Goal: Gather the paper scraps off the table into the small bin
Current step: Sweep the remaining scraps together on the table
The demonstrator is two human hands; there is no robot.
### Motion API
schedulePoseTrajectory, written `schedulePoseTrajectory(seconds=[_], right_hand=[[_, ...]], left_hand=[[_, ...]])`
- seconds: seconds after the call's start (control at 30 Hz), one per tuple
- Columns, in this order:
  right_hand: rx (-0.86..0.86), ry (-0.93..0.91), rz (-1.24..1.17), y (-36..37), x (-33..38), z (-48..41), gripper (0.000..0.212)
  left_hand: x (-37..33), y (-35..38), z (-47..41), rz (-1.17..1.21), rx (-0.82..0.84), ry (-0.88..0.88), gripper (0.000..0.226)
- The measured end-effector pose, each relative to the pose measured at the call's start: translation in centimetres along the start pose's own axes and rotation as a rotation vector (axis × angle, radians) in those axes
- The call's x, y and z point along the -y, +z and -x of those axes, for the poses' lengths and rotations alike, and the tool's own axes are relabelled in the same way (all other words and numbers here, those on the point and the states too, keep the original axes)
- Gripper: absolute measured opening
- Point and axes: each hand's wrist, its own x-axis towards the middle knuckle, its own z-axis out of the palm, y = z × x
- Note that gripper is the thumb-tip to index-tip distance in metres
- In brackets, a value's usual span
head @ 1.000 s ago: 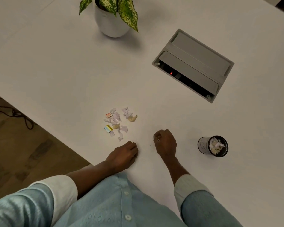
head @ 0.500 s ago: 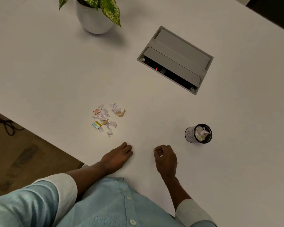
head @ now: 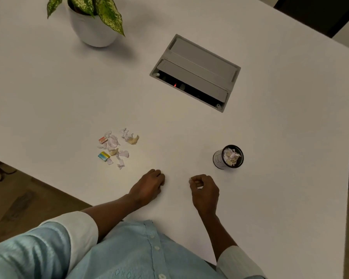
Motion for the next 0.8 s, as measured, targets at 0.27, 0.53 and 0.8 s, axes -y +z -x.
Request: schedulePoseTrajectory(seconds=[0.27, 0.53, 0.8], right_hand=[[-0.232, 0.026, -0.160, -5.4, 0.5, -4.6, 0.009], [-0.362, 0.126, -0.149, -9.6, -0.5, -9.7, 0.005], [-0.329, 0.051, -0.092, -10.1, -2.3, -10.7, 0.015]], left_hand=[[-10.2, -2.8, -10.5, 0.279, -0.203, 0.027, 0.014], [-16.5, -3.9, -17.9, 0.268, -0.163, 0.035, 0.014], [-17.1, -2.4, -18.9, 0.181, -0.113, 0.043, 0.020]])
